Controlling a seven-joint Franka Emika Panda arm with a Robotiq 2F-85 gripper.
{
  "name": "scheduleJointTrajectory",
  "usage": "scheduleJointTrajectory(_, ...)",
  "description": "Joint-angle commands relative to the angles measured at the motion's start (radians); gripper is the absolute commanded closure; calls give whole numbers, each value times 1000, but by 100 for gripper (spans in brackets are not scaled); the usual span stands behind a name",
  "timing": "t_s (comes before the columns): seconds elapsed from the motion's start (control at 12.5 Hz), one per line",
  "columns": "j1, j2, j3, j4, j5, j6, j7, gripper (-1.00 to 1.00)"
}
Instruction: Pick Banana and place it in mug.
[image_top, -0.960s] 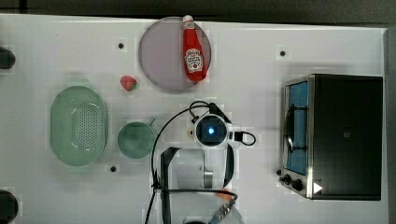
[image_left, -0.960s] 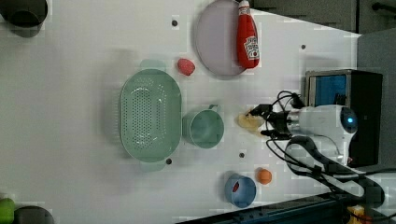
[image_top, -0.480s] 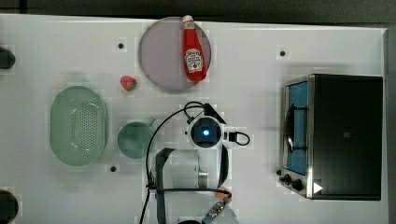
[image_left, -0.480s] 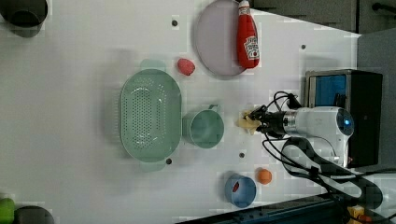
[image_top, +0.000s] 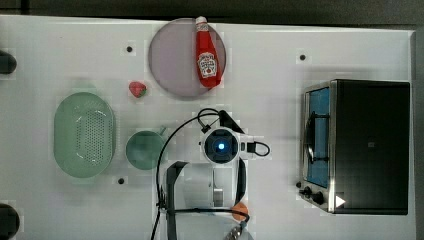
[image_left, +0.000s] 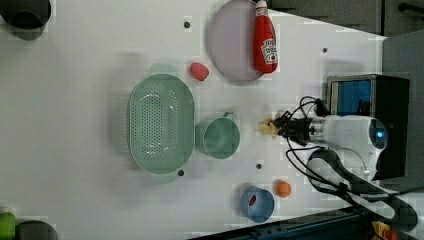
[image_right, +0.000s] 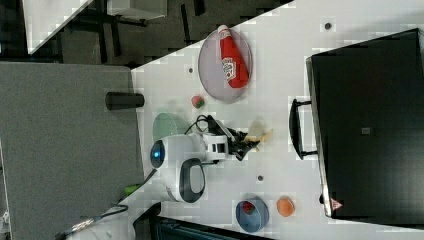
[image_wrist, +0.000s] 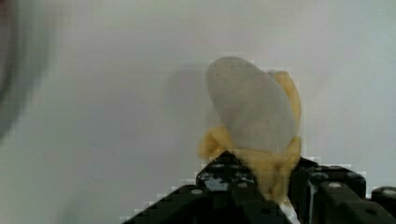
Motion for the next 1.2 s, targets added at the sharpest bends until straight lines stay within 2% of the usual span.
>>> scheduleJointTrajectory(0.08, -16, -188, 5, 19, 10, -63, -5, 53)
scheduleJointTrajectory(0.16, -14, -287, 13, 36, 10, -154, -5, 53)
scheduleJointTrajectory(0.4, -13, -467, 26, 91, 10, -497, -5, 53)
scheduleJointTrajectory(0.72, 17, -572, 113, 289, 11, -958, 23, 53)
scheduleJointTrajectory(0.88, 36, -562, 190, 365, 23, -1030, 129, 53)
scheduleJointTrajectory(1.12, 53, -532, 307, 376, 164, -1018, 350, 53)
scheduleJointTrajectory(1.2, 54, -513, 339, 376, 173, -992, 397, 53)
